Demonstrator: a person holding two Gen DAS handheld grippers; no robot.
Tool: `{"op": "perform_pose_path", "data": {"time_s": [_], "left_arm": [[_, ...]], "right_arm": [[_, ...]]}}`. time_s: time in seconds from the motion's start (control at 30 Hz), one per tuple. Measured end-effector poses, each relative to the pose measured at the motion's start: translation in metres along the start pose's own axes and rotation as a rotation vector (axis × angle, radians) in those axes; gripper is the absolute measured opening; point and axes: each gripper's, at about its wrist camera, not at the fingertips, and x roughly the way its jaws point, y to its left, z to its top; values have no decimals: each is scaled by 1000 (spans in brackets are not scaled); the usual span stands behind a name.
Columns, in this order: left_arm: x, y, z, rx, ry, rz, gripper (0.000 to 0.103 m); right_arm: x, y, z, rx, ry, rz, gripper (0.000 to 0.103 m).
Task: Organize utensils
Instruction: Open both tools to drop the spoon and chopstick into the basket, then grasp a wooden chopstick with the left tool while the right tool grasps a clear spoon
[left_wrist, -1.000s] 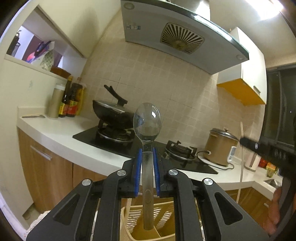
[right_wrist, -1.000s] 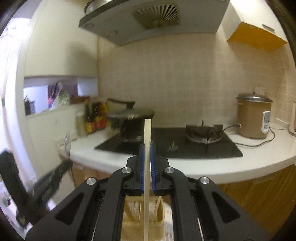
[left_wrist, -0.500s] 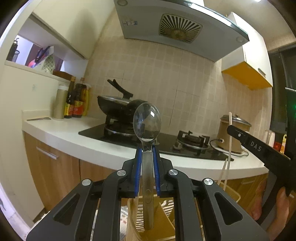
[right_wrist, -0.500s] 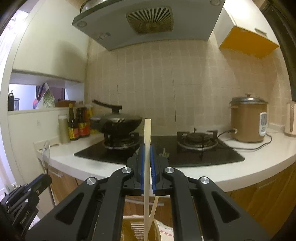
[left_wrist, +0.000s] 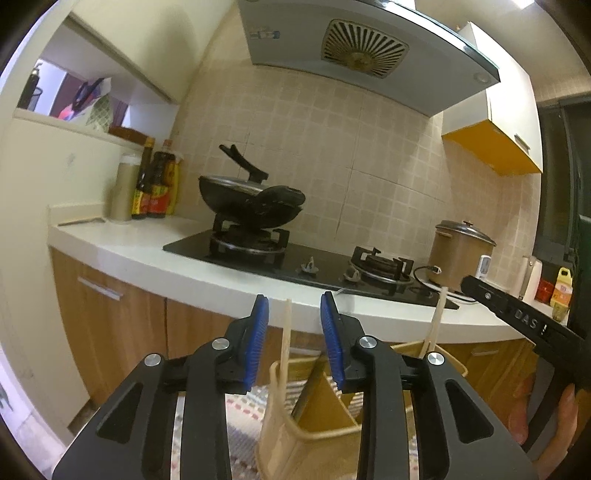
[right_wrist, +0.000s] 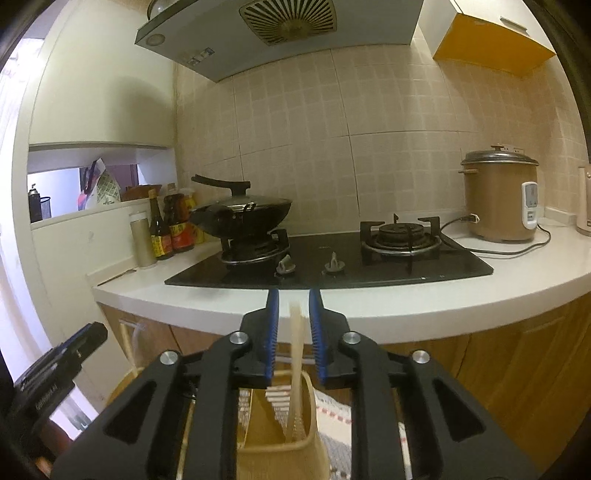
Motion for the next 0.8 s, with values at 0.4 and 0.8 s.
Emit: {"op": "perform_pose_path", "data": {"time_s": [0.4, 0.8], "left_arm": [[-59, 27, 4, -10, 293, -11, 36], [-81, 49, -93, -147, 930, -166, 36]], "right_arm": [[-63, 3, -11, -26, 201, 37, 33], [-73, 29, -109, -3, 807, 174, 33]]}}
